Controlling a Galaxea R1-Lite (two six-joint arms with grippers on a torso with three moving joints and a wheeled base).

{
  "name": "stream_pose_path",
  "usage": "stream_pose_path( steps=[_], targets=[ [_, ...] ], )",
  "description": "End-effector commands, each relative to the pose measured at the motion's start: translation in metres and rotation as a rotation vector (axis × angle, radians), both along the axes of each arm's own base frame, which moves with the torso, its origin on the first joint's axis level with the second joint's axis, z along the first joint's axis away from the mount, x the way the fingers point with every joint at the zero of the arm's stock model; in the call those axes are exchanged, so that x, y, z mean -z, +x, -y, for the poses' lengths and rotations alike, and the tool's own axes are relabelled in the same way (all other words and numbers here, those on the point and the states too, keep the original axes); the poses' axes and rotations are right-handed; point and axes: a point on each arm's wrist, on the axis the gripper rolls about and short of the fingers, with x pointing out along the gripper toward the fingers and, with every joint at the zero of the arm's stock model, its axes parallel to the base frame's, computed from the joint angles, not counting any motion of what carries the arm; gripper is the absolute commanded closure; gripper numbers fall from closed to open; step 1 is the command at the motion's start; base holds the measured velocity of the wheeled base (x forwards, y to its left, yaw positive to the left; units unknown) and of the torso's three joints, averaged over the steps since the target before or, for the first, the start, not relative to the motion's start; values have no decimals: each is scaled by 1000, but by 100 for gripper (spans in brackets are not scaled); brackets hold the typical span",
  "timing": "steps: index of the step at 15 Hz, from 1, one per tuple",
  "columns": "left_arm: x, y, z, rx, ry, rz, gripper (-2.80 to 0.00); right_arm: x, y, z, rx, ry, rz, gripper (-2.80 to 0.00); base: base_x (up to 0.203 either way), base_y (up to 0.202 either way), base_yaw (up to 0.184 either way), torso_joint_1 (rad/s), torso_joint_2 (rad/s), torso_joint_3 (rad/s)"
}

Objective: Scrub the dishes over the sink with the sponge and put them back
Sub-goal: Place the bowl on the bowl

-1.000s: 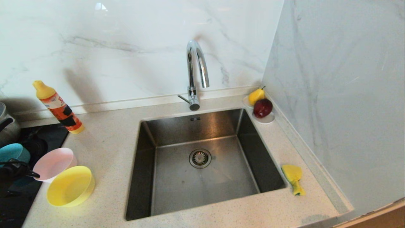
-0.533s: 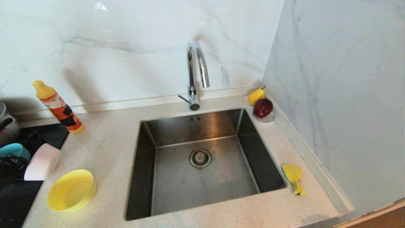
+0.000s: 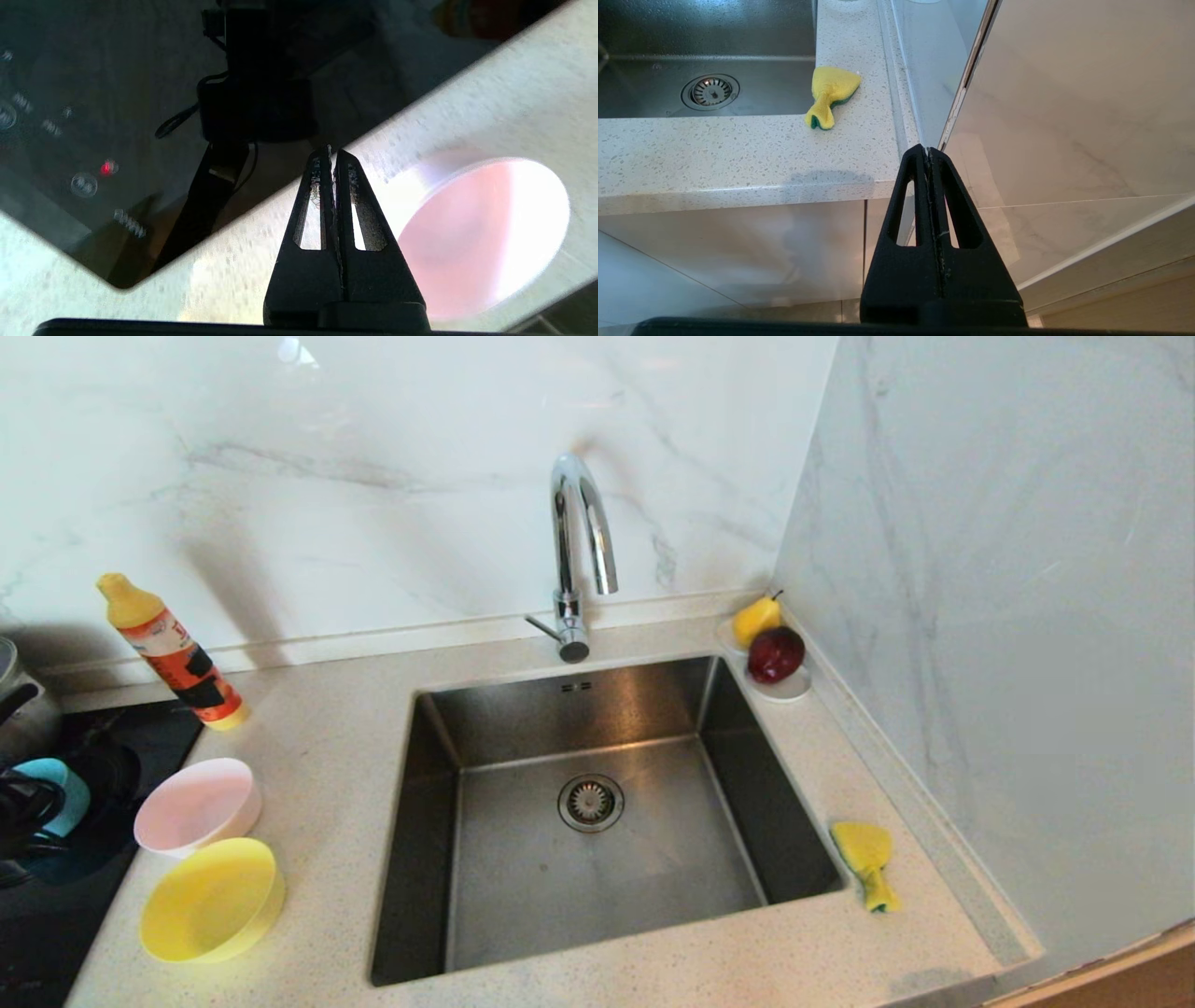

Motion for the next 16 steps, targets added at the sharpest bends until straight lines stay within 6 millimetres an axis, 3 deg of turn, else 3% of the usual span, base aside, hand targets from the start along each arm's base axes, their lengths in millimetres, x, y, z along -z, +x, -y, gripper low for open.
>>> stream_pose_path(
  steps=[1,5,6,10,16],
  targets=[
    [-9,-6,7,5,2,7,0,0,0,0,0,-1,-1,0,0,0,0,0,0,0],
    [-4,-5,24,55,-16,-11,0,0,0,0,0,-1,-1,0,0,0,0,0,0,0],
    [-4,-2,29,87,-31,3,-280,0,0,0,-2,-1,-1,0,0,0,0,0,0,0],
    [3,18,43,216,-42,13,-280,0,0,0,-2,-1,-1,0,0,0,0,0,0,0],
    [17,37,38,268,-23,-15,-280,0,0,0,0,-1,-1,0,0,0,0,0,0,0]
  ],
)
